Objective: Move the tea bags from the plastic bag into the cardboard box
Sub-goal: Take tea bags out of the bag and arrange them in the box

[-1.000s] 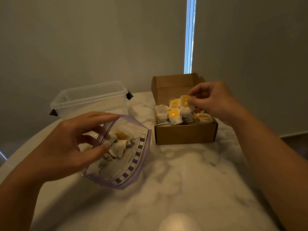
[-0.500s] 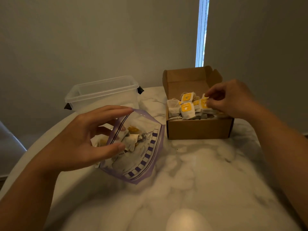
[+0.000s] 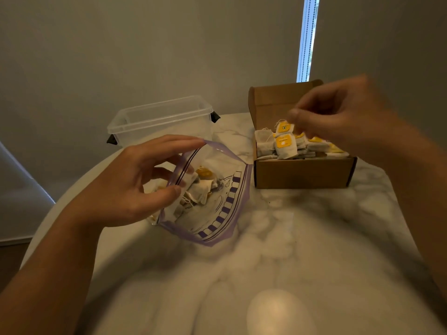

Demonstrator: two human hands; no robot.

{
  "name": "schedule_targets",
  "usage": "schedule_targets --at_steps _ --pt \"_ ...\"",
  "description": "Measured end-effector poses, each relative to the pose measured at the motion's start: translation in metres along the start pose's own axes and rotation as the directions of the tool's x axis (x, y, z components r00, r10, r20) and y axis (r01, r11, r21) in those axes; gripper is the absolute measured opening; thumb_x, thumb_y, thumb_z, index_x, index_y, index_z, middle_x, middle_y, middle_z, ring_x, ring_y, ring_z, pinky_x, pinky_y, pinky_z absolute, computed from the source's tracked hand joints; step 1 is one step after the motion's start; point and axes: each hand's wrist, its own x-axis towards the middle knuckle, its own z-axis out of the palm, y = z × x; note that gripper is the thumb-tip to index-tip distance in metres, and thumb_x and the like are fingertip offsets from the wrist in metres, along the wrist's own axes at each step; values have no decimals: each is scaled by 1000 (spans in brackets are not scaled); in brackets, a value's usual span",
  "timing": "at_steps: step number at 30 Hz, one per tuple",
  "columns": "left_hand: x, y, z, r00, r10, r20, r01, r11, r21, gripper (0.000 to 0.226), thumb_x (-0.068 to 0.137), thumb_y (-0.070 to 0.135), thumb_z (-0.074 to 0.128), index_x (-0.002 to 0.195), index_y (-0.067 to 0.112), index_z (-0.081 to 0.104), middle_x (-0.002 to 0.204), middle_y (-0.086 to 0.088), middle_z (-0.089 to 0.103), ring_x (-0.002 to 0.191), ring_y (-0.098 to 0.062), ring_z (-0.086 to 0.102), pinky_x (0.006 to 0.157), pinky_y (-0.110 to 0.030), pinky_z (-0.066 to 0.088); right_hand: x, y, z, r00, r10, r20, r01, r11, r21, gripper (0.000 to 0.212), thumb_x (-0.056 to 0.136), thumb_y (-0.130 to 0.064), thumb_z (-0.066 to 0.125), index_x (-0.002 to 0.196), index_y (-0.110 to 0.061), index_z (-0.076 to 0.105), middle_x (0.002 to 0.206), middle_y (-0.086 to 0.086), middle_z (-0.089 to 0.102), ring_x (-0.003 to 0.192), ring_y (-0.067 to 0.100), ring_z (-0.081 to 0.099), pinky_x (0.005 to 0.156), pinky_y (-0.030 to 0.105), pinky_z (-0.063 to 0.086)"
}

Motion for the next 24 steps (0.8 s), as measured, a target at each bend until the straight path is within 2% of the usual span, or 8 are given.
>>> schedule_targets --at_steps 1,3,6,8,11,15,19,24 --pt "0 0 0 1000 2 1 -2 1000 1 61 79 20 60 139 28 51 138 -2 53 112 -32 61 81 -44 59 -6 -14 5 993 -20 117 7 994 105 9 83 -24 73 83 -15 74 71 1 72 61 14 67 58 23 56" --pt "0 0 1 1000 6 1 -6 1000 6 62 79 19 58 140 26 51 138 -3 53 112 -33 61 80 -46 59 -16 -34 20 927 -97 363 18 976 215 11 82 -21 73 88 -12 75 75 1 74 65 14 70 61 24 57" --pt "0 0 1 1000 24 0 -24 1000 8 62 79 16 58 140 23 51 139 -5 52 113 -35 60 79 -48 58 -27 -43 52 814 -126 568 21 982 188 13 86 -17 72 98 -15 76 85 -7 75 80 8 72 72 26 59" --pt "0 1 1 1000 30 -6 -30 1000 6 62 78 16 57 139 25 50 140 -4 52 113 -35 59 79 -46 59 -33 -42 71 801 -119 587 55 991 126 13 87 -17 72 98 -18 76 87 -9 74 81 4 70 74 28 59" --pt "-1 2 1 999 36 -16 -35 999 16 62 78 15 56 140 22 51 140 -4 52 112 -35 60 78 -44 59 -39 -39 88 822 -117 558 96 993 67 11 86 -17 72 95 -19 77 84 -10 74 77 2 69 71 29 58" --pt "-1 3 2 999 43 -32 -42 999 28 60 78 16 55 138 19 50 138 -2 53 111 -34 60 77 -41 59 -41 -39 94 848 -110 518 129 992 -2 12 87 -20 70 97 -22 77 87 -11 73 80 2 67 70 26 57" --pt "-1 4 1 998 46 -34 -45 998 43 61 77 15 55 138 18 50 138 -1 53 111 -32 61 77 -38 59 -42 -40 96 861 -136 490 186 981 -54 12 89 -21 68 97 -22 77 87 -10 73 79 5 66 69 29 57" --pt "-1 5 0 998 47 -39 -45 997 57 61 77 15 54 137 18 51 137 0 53 111 -32 61 77 -40 60 -38 -42 86 870 -131 476 127 991 40 13 87 -19 70 98 -21 77 88 -11 73 81 1 68 72 23 58"
